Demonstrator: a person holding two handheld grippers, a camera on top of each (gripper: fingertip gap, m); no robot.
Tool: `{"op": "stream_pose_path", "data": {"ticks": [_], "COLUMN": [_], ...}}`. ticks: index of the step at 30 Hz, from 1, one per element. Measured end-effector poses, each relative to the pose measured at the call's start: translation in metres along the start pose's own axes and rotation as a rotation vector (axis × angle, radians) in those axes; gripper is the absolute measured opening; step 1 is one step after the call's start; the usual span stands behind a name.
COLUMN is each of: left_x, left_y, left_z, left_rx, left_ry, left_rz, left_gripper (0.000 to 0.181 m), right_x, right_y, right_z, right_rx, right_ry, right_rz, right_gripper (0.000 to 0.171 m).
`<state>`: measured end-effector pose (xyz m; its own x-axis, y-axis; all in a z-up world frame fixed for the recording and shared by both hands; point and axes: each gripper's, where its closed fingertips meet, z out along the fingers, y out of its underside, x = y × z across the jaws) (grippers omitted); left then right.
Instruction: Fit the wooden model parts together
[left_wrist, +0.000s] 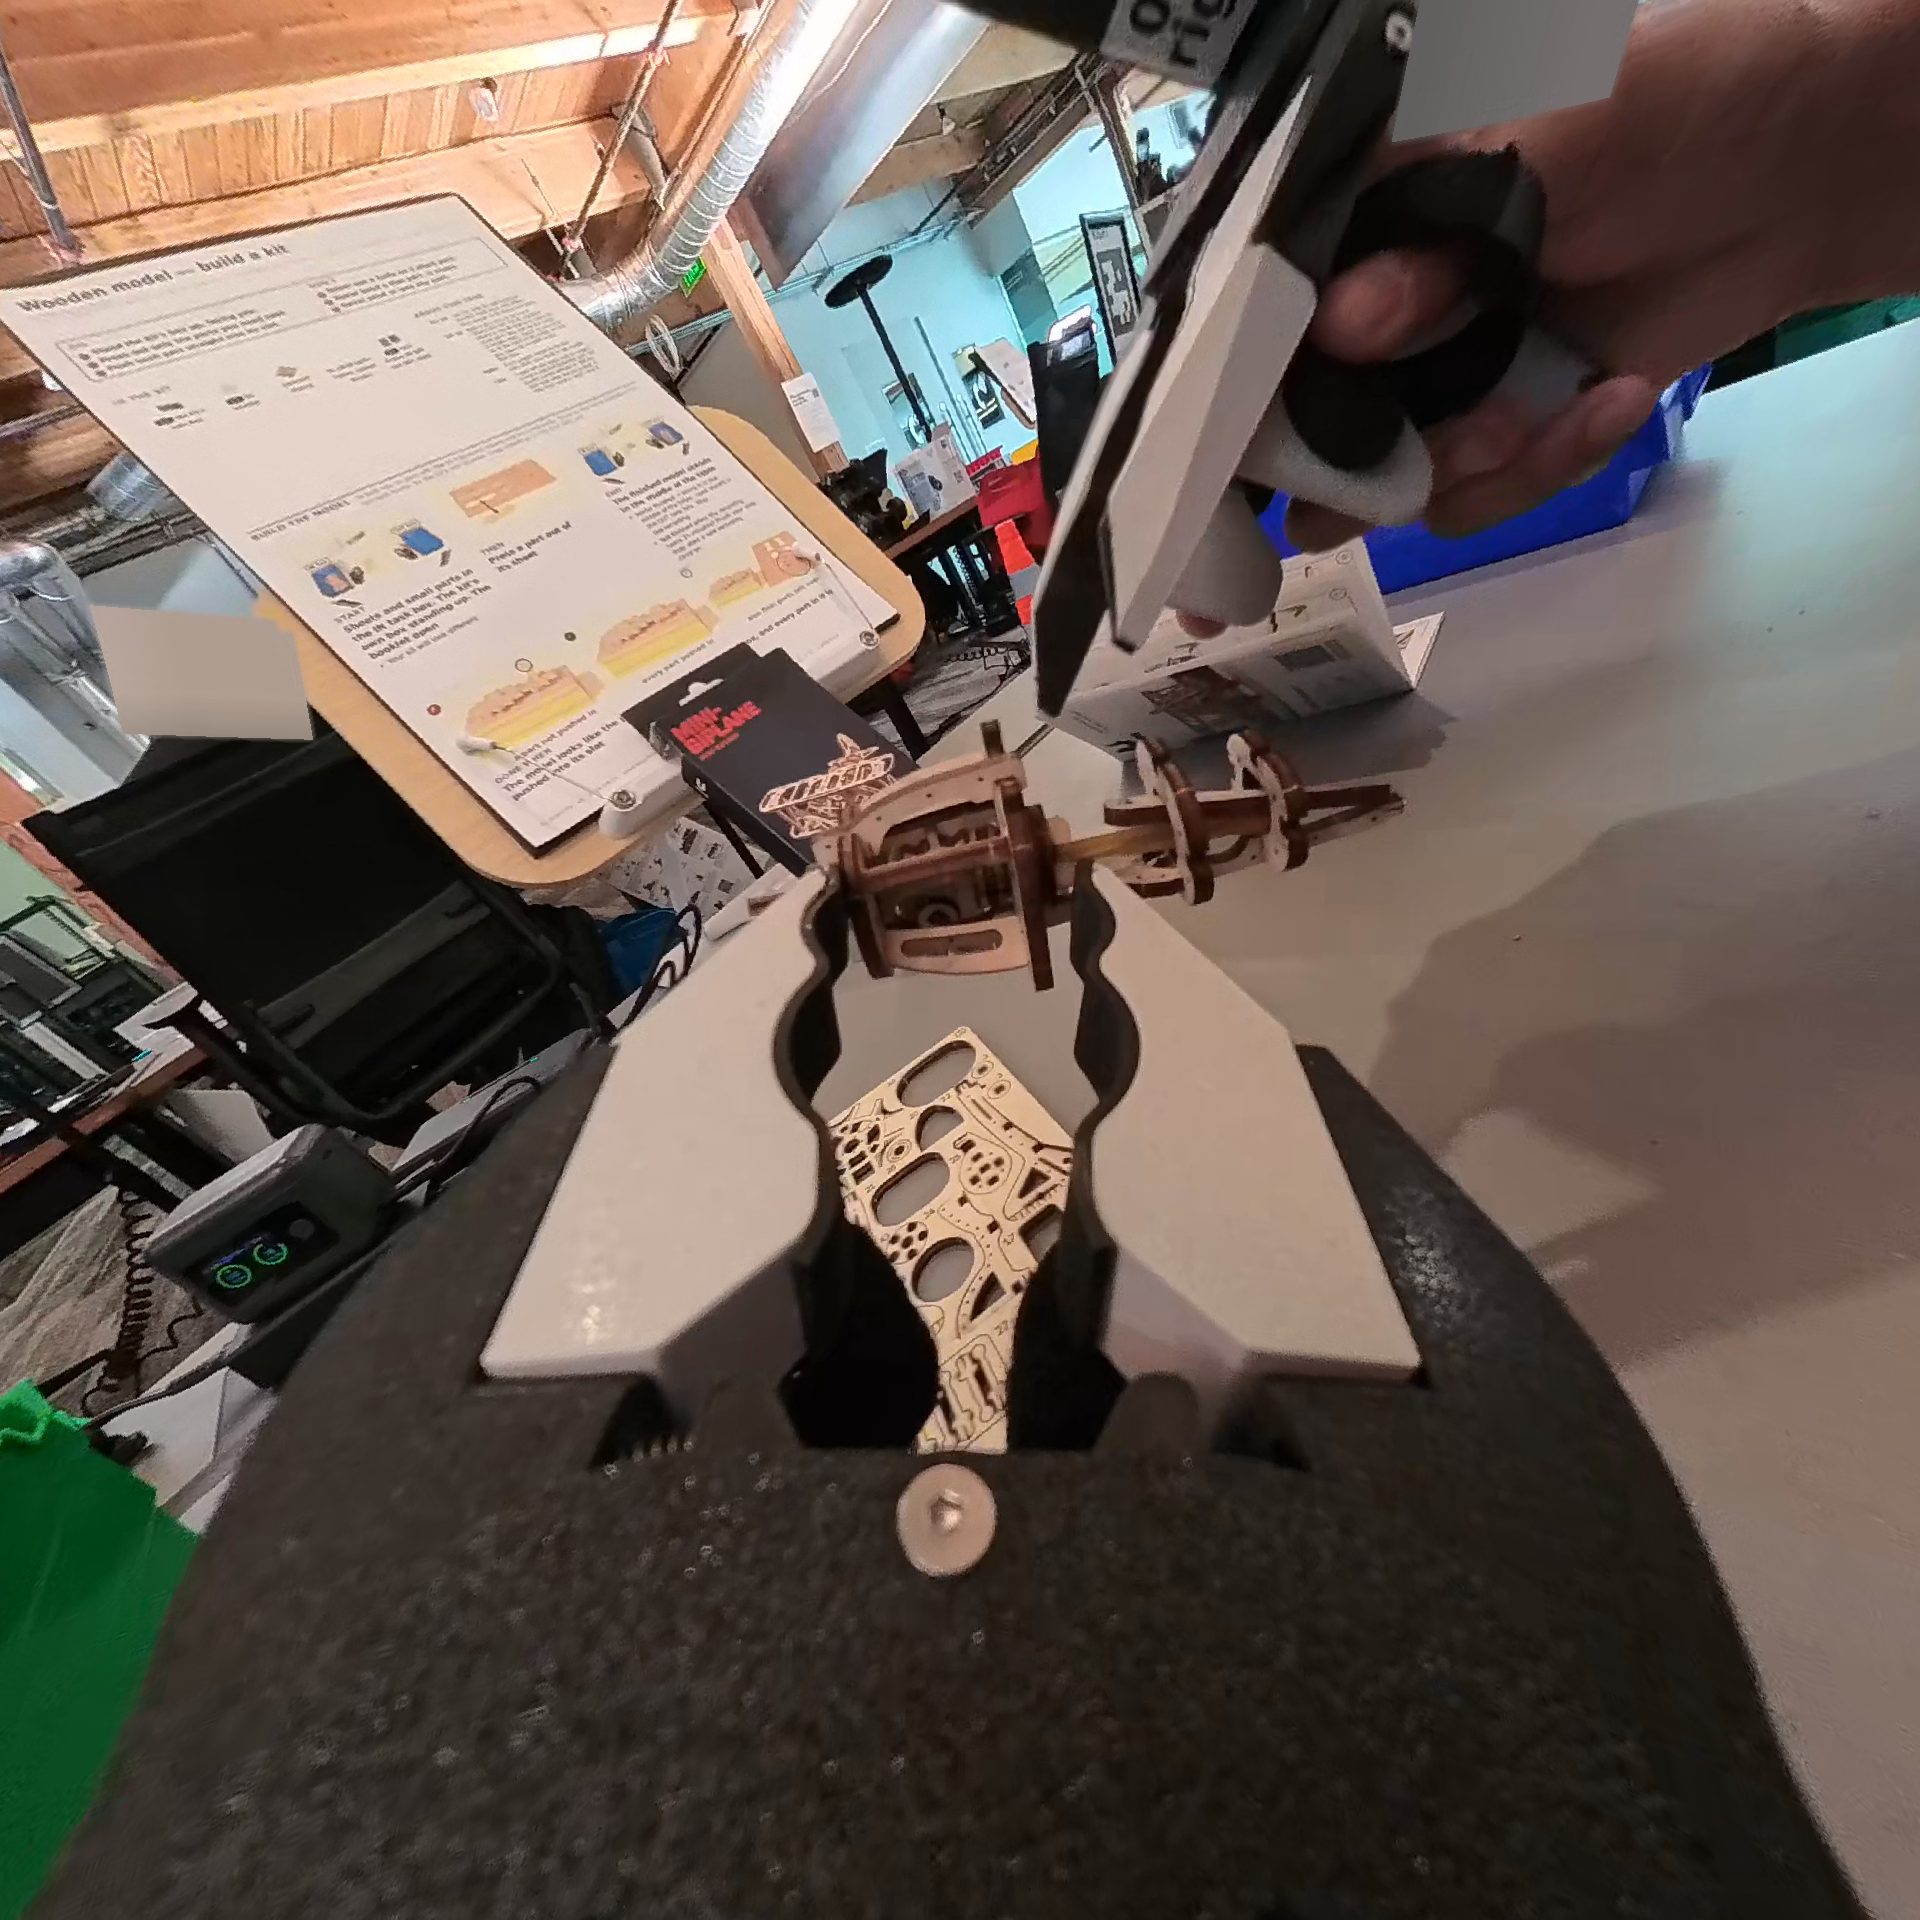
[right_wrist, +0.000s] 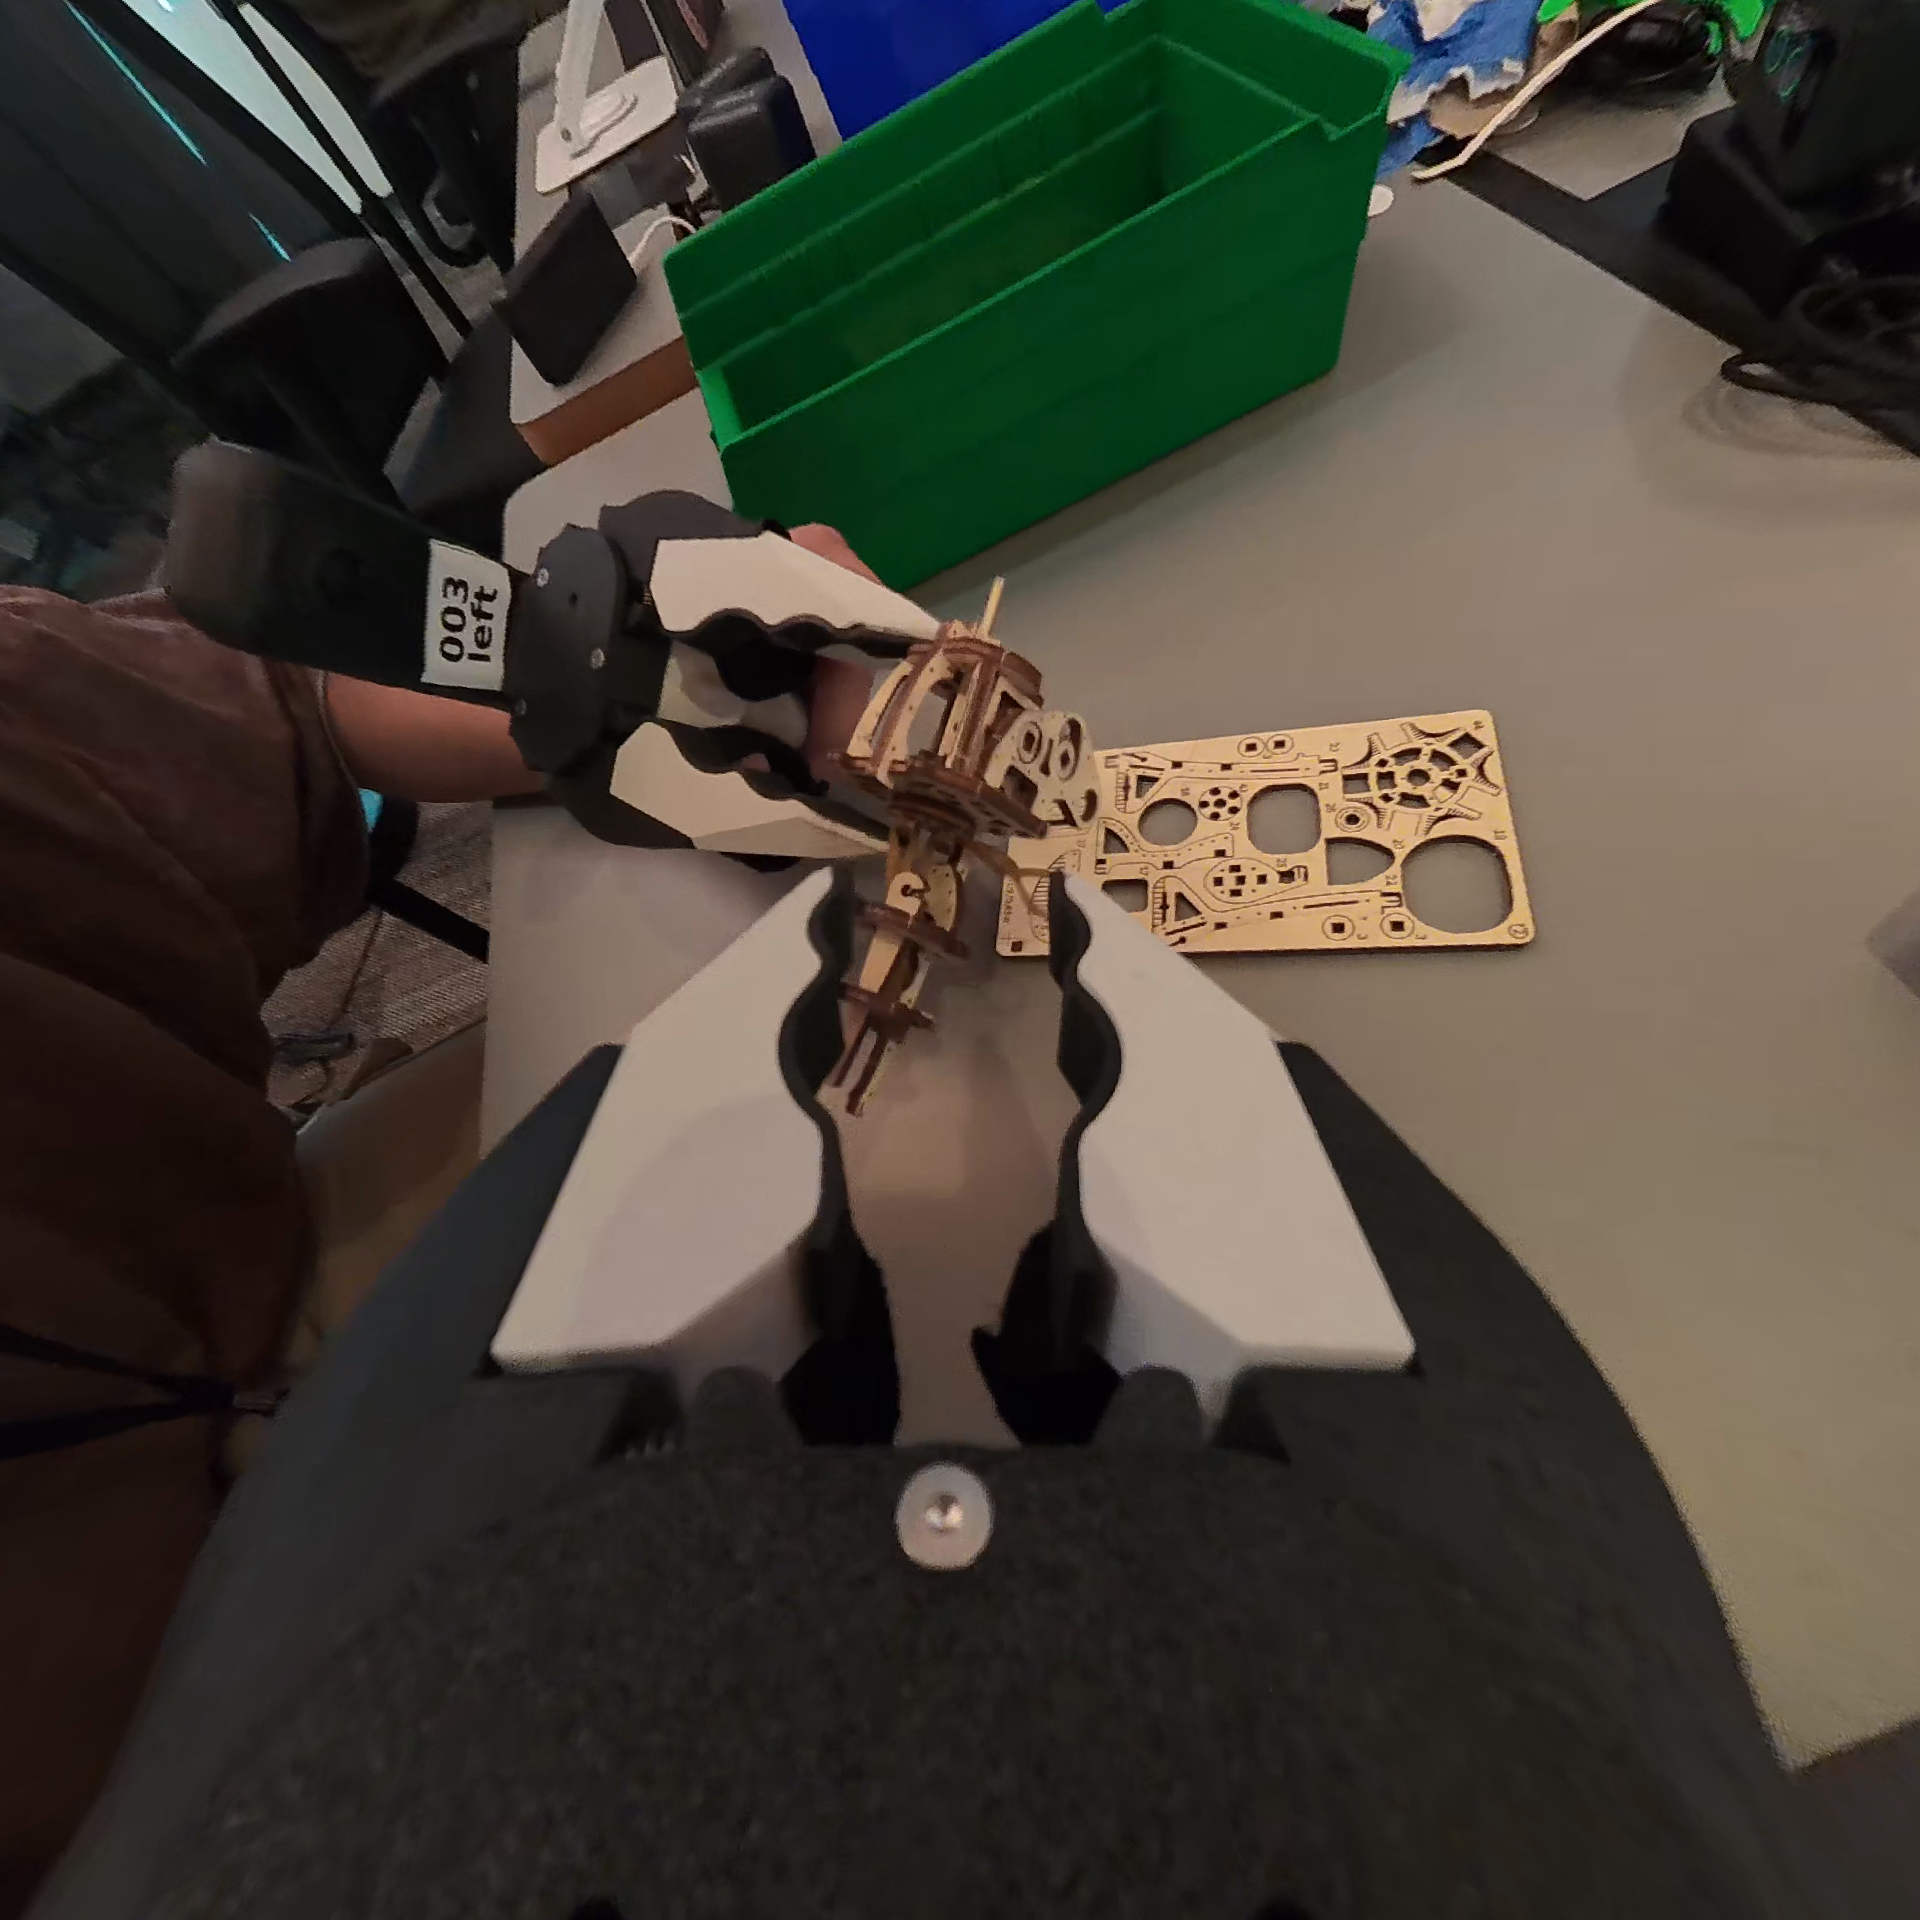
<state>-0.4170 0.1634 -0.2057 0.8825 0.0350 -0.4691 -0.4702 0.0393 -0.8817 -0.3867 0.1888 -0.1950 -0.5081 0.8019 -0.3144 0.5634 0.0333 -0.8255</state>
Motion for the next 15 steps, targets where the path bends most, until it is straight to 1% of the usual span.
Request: {"op": "stream_pose_path", "data": {"ticks": [1, 5, 6, 8, 9, 11, 13, 14, 15], "left_x": [-0.001, 0.000, 0.000, 0.001, 0.000, -0.005, -0.009, -0.011, -0.013], "left_y": [0.000, -0.003, -0.002, -0.001, -0.001, 0.002, 0.005, 0.007, 0.008], "left_z": [0.000, -0.001, -0.001, -0.001, -0.001, 0.000, 0.001, 0.001, 0.001], "left_rx": [0.003, 0.012, 0.009, 0.003, 0.002, -0.016, -0.034, -0.046, -0.055], "left_ry": [-0.004, -0.005, -0.004, -0.005, -0.008, -0.036, -0.066, -0.084, -0.099], "left_rz": [0.004, 0.012, 0.014, 0.017, 0.015, 0.014, 0.016, 0.020, 0.026], "left_gripper": [0.041, 0.040, 0.041, 0.040, 0.041, 0.040, 0.040, 0.040, 0.040], "right_x": [0.002, 0.013, 0.012, -0.001, -0.004, -0.001, 0.003, 0.001, 0.001], "right_y": [0.001, 0.005, 0.003, -0.005, -0.007, 0.005, 0.017, 0.018, 0.017], "right_z": [0.000, 0.000, -0.002, -0.008, -0.009, -0.002, 0.006, 0.007, 0.006], "right_rx": [0.005, 0.073, 0.095, 0.185, 0.219, 0.208, 0.226, 0.279, 0.336], "right_ry": [-0.006, -0.061, -0.090, -0.152, -0.133, -0.025, 0.045, 0.053, 0.063], "right_rz": [0.009, 0.048, 0.053, 0.012, -0.038, -0.113, -0.088, -0.055, -0.021], "right_gripper": [0.041, 0.047, 0.054, 0.056, 0.056, 0.055, 0.055, 0.049, 0.048]}}
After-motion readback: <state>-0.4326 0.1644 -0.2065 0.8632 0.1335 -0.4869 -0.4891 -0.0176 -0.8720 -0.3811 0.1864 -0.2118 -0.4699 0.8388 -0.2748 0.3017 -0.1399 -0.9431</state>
